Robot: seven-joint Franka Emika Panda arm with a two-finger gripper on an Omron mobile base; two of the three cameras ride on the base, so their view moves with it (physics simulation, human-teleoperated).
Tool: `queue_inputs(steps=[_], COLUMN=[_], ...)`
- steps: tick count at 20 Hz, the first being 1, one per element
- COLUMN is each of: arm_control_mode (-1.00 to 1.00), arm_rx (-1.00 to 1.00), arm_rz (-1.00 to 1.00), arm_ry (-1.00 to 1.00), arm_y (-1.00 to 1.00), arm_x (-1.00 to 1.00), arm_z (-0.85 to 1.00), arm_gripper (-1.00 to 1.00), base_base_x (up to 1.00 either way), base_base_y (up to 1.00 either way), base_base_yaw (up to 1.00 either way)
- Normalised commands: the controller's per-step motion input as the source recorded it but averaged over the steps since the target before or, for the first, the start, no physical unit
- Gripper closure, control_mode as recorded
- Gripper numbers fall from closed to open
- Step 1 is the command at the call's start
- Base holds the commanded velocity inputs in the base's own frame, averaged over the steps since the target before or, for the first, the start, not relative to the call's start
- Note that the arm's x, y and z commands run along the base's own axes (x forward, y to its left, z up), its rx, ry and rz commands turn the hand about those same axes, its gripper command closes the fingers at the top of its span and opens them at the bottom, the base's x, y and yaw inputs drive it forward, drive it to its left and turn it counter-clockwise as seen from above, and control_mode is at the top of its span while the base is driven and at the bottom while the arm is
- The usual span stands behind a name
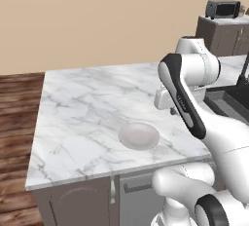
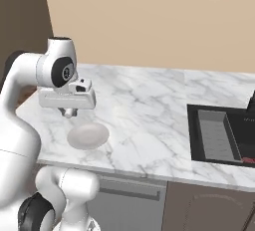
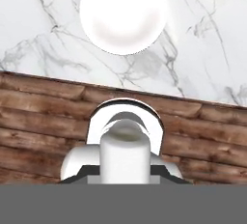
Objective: Pick up the marshmallow and place it in the cup of hot chocolate on the dining counter.
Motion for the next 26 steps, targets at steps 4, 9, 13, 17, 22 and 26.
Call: queue_inputs(steps=[4, 9, 13, 17, 22, 26], arm_control_mode=[1.0, 1.0, 1.0, 1.0, 1.0, 1.0], arm_rx=[0.0, 0.0, 0.0, 0.0, 0.0, 0.0], arm_rz=[0.0, 0.0, 0.0, 0.0, 0.0, 0.0], arm_ry=[0.0, 0.0, 0.0, 0.0, 0.0, 0.0], arm_y=[0.0, 0.0, 0.0, 0.0, 0.0, 0.0], arm_x=[0.0, 0.0, 0.0, 0.0, 0.0, 0.0], arm_z=[0.0, 0.0, 0.0, 0.0, 0.0, 0.0], arm_gripper=[1.0, 1.0, 1.0, 1.0, 1.0, 1.0], base_base_x=[-0.86, -0.44, 0.0, 0.0, 0.0, 0.12], base_base_y=[0.59, 0.96, 1.0, 1.0, 1.0, 1.0], base_base_yaw=[-0.2, -0.15, -0.09, -0.07, -0.11, -0.28])
